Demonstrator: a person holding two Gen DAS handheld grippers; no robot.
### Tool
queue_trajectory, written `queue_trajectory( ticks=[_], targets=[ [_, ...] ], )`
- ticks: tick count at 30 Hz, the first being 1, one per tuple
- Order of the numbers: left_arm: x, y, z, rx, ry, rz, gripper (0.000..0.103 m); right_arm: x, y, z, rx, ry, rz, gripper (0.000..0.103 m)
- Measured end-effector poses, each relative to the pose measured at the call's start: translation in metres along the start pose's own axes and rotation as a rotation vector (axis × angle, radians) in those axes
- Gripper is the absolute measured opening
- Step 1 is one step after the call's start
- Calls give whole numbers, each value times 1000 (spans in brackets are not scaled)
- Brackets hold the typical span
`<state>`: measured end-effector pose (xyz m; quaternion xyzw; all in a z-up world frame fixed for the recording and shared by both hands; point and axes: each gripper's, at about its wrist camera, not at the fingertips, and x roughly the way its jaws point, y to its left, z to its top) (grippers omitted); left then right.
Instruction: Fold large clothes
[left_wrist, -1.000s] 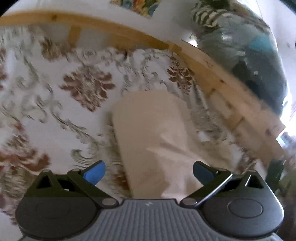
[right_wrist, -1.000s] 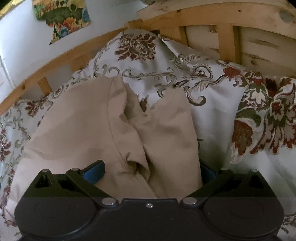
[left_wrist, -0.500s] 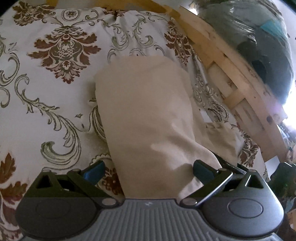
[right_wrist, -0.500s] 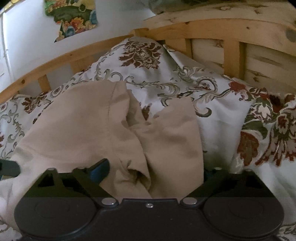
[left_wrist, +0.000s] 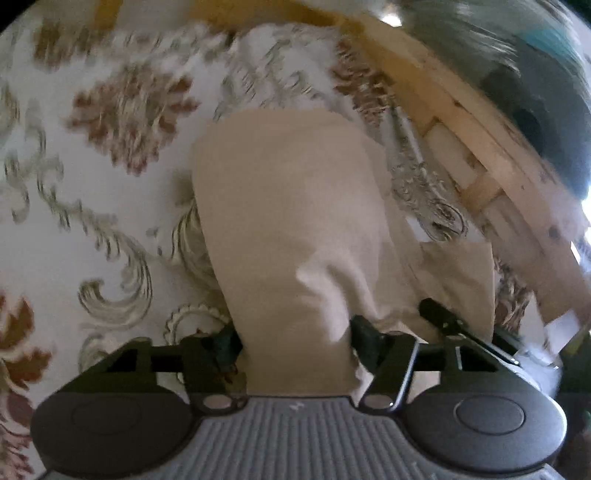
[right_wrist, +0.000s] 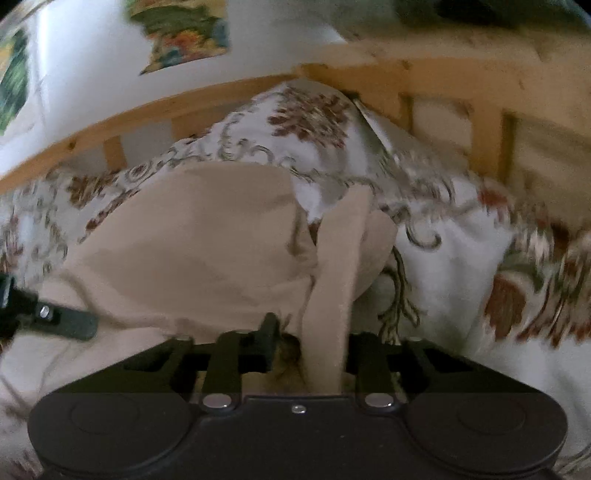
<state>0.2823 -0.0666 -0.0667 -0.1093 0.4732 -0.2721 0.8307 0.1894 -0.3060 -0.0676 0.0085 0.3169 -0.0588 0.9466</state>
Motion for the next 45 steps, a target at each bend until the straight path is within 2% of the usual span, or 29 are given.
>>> queue_trajectory(
  ticks=[3, 6, 9, 12, 15, 17, 19, 20, 21, 22, 23, 25, 27, 29, 31, 33, 34, 37, 39, 42, 45],
  targets=[
    [-20, -19, -6, 128, -78, 11, 53, -23, 24, -1, -164, -105, -24, 15],
    [-40, -24, -7, 179, -132, 10, 50, -44, 37, -1, -243, -215, -20, 14],
    [-56, -23, -1, 232, -184, 34, 48, -51, 48, 2, -268, -294, 3, 14],
    [-69, -14, 15, 246, -219, 59, 47, -49, 71, 11, -345, -404, 12, 14],
    [-81, 8, 41, 240, -255, 78, 47, -36, 92, 25, -368, -508, 29, 14],
    [-81, 26, 54, 219, -266, 108, 48, -21, 105, 34, -381, -542, 45, 14],
    [-69, 51, 63, 155, -240, 152, 51, 3, 117, 39, -398, -530, 72, 17],
    [-58, 66, 65, 110, -204, 180, 53, 21, 122, 41, -407, -487, 95, 18],
    [-48, 80, 66, 71, -158, 211, 53, 38, 124, 44, -410, -414, 128, 24],
    [-34, 96, 65, 20, -101, 248, 54, 61, 124, 46, -393, -289, 185, 27],
    [-28, 112, 60, -33, -96, 246, 58, 78, 120, 48, -354, -206, 218, 30],
    [-35, 129, 48, -130, -178, 178, 62, 95, 101, 46, -226, -145, 234, 57],
    [-40, 128, 45, -167, -192, 167, 66, 102, 78, 51, -97, -90, 263, 72],
    [-42, 118, 44, -115, -194, 207, 84, 101, 65, 53, -51, -85, 276, 76],
    [-50, 101, 39, -66, -222, 271, 92, 98, 62, 56, -30, -83, 266, 84],
    [-58, 84, 33, -50, -250, 296, 96, 91, 60, 54, -11, -90, 250, 88],
    [-65, 74, 25, -53, -270, 310, 102, 87, 60, 56, -11, -89, 237, 90],
    [-76, 52, 9, -56, -364, 371, 102, 62, 54, 51, 11, -111, 205, 97],
    [-78, 35, -1, -15, -379, 380, 102, 40, 47, 48, 39, -135, 192, 101],
    [-88, 13, -19, 27, -416, 405, 102, 8, 45, 50, 15, -192, 186, 102],
    [-102, -1, -38, 32, -449, 395, 102, -26, 42, 47, 7, -257, 157, 102]
  ],
)
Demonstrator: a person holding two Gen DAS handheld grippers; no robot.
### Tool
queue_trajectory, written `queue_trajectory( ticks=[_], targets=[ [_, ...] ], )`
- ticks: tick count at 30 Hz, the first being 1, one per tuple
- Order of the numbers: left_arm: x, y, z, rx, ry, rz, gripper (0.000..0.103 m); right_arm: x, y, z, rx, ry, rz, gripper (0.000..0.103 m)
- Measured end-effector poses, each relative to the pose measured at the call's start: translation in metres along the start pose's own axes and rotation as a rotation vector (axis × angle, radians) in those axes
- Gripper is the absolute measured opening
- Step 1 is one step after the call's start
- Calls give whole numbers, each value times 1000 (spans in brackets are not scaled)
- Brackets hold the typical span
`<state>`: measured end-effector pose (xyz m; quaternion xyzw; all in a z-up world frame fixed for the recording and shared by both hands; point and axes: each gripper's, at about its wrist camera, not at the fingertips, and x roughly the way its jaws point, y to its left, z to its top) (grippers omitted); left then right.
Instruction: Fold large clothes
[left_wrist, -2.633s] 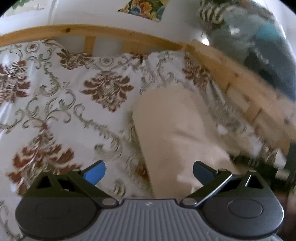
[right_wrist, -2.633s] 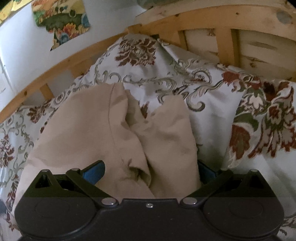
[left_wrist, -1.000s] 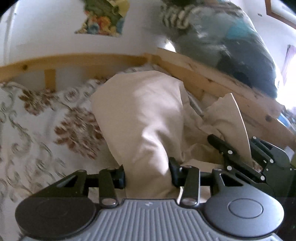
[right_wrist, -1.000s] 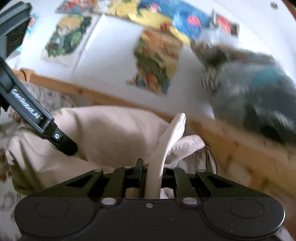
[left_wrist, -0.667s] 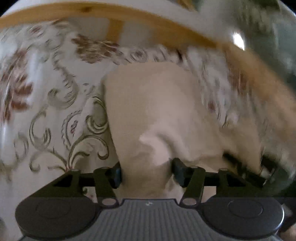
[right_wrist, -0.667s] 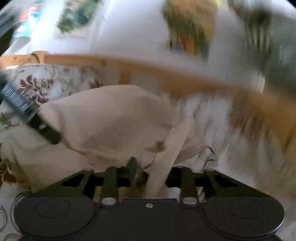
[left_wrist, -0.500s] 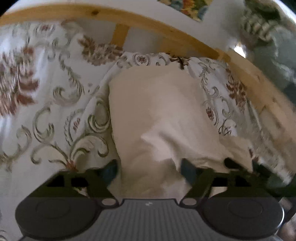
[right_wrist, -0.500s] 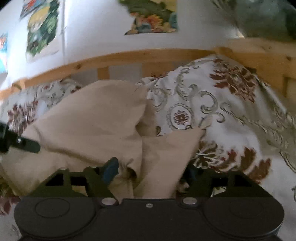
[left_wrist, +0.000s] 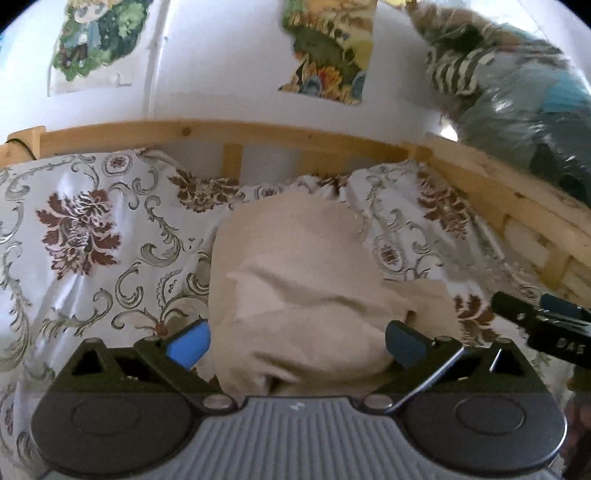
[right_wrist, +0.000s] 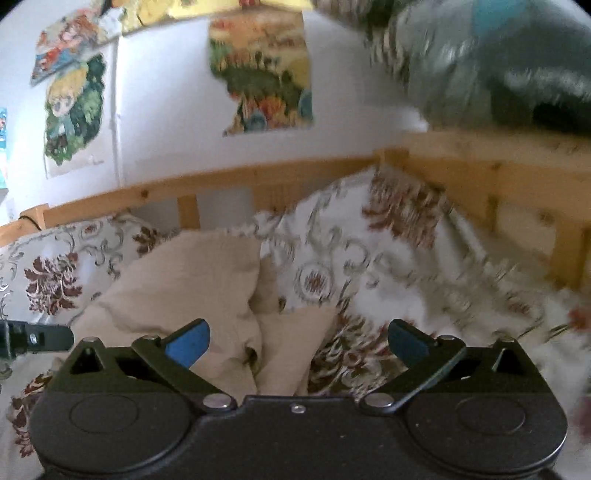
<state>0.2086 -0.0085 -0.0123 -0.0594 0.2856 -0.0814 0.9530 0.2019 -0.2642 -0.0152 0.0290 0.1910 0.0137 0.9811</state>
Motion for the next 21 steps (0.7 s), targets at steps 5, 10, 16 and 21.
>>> queue_trajectory(
  ticks=[5, 10, 16, 21],
  targets=[
    [-33, 1, -11, -1, 27, 28, 102, -61, 7, 0, -14, -95, -51, 102],
    [-63, 10, -17, 6, 29, 24, 102, -102, 17, -5, 40, -116, -52, 102],
    [-104, 19, -22, 38, -28, 31, 102, -140, 38, -18, 27, -118, -41, 102],
    [-124, 24, -32, 77, -38, 42, 102, -161, 48, -31, 17, -87, -41, 102]
  ],
)
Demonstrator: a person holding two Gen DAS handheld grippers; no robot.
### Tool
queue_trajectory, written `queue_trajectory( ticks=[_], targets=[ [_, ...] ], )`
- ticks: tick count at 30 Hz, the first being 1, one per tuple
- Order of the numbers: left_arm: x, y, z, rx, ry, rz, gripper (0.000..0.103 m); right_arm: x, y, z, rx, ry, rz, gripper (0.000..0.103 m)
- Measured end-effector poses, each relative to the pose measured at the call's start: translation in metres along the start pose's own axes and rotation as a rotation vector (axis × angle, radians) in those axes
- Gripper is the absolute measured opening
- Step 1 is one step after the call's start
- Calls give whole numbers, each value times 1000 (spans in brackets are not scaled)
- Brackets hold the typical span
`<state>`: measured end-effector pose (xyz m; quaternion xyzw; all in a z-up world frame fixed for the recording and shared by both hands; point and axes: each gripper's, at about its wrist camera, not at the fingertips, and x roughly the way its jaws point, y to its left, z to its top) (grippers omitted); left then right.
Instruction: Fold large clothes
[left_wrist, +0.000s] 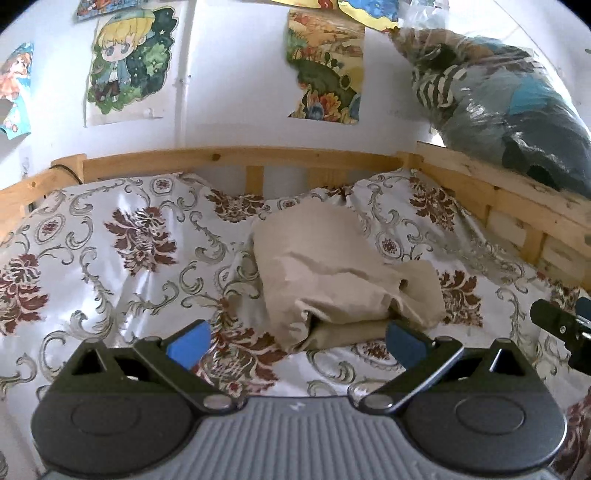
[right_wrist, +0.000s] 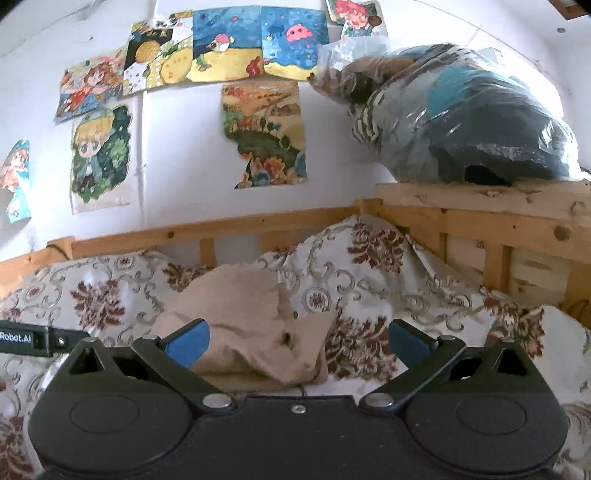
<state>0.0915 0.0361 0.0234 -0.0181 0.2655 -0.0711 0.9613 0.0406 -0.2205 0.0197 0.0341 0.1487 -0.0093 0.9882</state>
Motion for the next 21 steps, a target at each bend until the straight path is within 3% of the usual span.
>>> queue_trajectory(
  ticks=[21],
  targets=[
    [-4, 10, -15, -14, 15, 17, 102, 4, 8, -13, -11, 58, 10, 102]
  ],
)
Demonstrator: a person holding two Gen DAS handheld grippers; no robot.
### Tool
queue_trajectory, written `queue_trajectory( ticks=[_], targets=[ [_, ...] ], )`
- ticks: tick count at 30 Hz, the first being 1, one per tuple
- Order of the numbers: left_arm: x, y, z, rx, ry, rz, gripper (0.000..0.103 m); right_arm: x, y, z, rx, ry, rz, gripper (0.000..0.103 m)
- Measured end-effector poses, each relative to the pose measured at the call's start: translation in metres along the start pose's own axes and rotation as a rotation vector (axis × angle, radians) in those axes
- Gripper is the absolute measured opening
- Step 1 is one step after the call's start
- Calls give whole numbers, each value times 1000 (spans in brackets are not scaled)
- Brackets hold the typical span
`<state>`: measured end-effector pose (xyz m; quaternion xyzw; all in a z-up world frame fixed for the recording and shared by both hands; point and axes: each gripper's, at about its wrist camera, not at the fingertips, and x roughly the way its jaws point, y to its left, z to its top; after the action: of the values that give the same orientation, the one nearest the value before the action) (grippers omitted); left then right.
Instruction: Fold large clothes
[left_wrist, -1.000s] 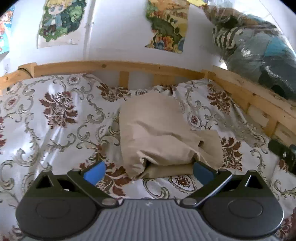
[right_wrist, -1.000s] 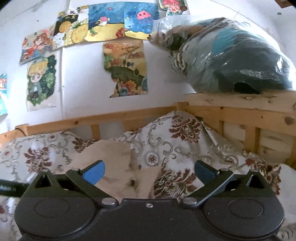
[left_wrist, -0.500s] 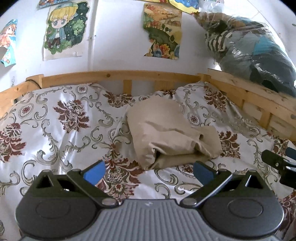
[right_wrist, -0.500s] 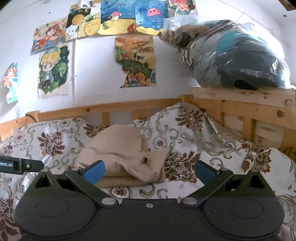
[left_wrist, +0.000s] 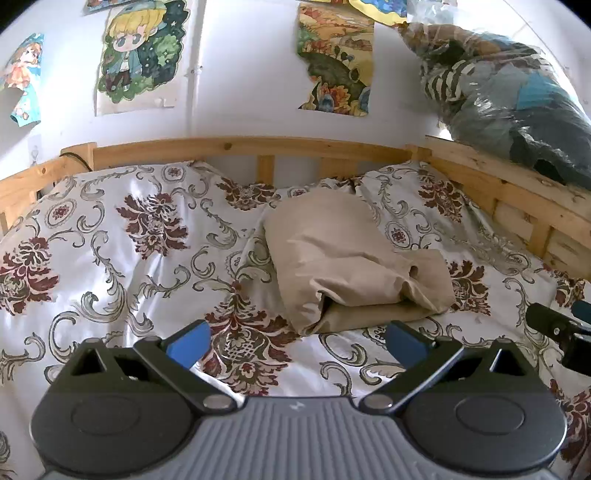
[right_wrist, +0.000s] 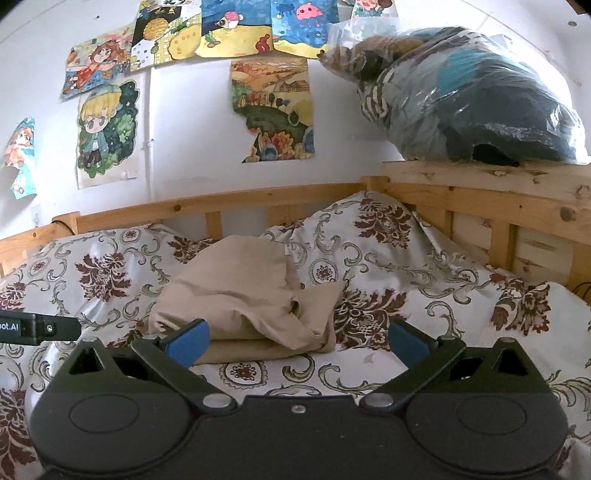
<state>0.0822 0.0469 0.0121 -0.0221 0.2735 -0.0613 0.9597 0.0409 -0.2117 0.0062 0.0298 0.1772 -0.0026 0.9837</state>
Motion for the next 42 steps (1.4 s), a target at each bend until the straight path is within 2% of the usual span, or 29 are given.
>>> queue_trajectory(
  ticks=[7, 13, 42],
  targets=[
    [-1, -3, 2, -3, 14, -28, 102, -1, -1, 1, 7, -4, 0, 102],
    [-3, -7, 1, 22, 3, -16, 102, -1, -2, 1, 10, -8, 0, 102],
    [-4, -2, -2, -36, 5, -33, 102, -3, 2, 2, 17, 2, -1, 102]
  ],
)
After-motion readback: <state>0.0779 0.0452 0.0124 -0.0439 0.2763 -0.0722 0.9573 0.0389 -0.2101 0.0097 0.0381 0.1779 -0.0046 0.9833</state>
